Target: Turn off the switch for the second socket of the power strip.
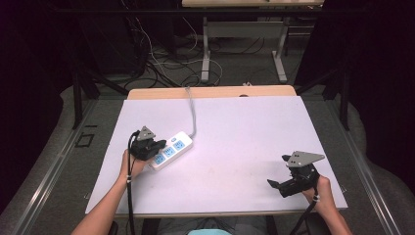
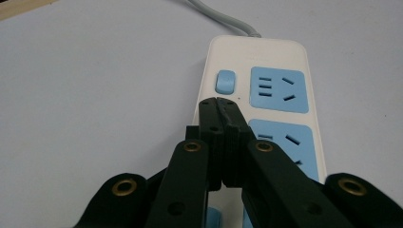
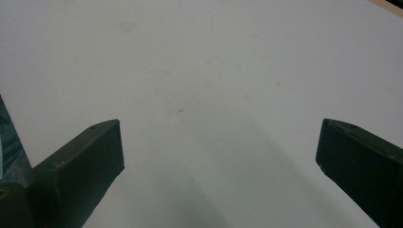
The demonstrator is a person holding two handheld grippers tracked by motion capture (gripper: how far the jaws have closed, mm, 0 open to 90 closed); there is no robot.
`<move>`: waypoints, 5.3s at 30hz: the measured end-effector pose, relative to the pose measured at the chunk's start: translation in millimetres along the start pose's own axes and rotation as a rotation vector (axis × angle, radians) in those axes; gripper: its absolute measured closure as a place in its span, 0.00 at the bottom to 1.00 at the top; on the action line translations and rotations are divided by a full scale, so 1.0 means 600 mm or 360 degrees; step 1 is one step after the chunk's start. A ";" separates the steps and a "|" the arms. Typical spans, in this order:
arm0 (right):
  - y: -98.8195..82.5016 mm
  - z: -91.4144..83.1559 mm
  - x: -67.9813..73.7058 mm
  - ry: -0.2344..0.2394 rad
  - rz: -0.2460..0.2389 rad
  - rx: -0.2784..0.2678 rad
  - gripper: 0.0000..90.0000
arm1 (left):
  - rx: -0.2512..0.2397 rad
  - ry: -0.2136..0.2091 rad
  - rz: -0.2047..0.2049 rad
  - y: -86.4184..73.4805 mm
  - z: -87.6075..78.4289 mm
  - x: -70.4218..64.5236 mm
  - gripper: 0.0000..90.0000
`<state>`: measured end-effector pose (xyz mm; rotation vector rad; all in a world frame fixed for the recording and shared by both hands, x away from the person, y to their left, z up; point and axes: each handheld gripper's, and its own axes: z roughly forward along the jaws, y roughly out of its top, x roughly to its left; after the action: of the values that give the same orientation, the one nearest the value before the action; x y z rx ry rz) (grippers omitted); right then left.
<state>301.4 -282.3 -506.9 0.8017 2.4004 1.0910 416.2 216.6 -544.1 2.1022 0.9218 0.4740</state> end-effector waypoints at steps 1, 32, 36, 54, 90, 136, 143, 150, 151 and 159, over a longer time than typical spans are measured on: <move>0.000 0.000 -0.001 0.0010 -0.0005 0.0004 0.02 | -0.0004 0.0002 0.0003 0.000 0.000 0.000 1.00; 0.001 0.001 0.001 0.0021 -0.0006 0.0028 0.02 | -0.0021 0.0023 0.0011 -0.003 0.002 -0.001 1.00; 0.001 0.002 0.001 0.0022 -0.0018 0.0029 0.02 | -0.0017 0.0021 -0.0006 -0.003 0.002 -0.001 1.00; 0.001 0.004 0.003 0.0006 -0.0012 0.0013 0.02 | -0.0025 0.0030 -0.0020 -0.004 0.002 -0.002 1.00; 0.001 0.003 0.005 0.0001 -0.0021 0.0027 0.02 | -0.0008 0.0051 -0.0027 -0.003 0.003 -0.007 1.00; 0.001 0.005 0.005 0.0016 -0.0029 0.0061 0.02 | 0.0021 0.0066 -0.0001 0.001 0.002 -0.010 1.00; 0.000 0.007 0.005 0.0003 -0.0031 0.0025 0.02 | 0.0011 0.0072 0.0010 0.001 0.002 -0.011 1.00; 0.000 0.005 0.006 -0.0001 -0.0024 0.0046 0.02 | 0.0029 0.0085 0.0050 0.002 0.001 -0.013 1.00; 0.000 0.005 0.004 0.0006 -0.0038 0.0045 0.02 | 0.0033 0.0081 0.0044 0.002 0.001 -0.014 1.00; 0.000 0.005 0.004 0.0009 -0.0048 0.0046 0.02 | 0.0001 0.0087 0.0055 0.004 0.000 -0.017 1.00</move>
<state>301.2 -279.2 -508.8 0.7703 2.4301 1.0502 410.4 208.2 -542.6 2.1177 0.9181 0.5512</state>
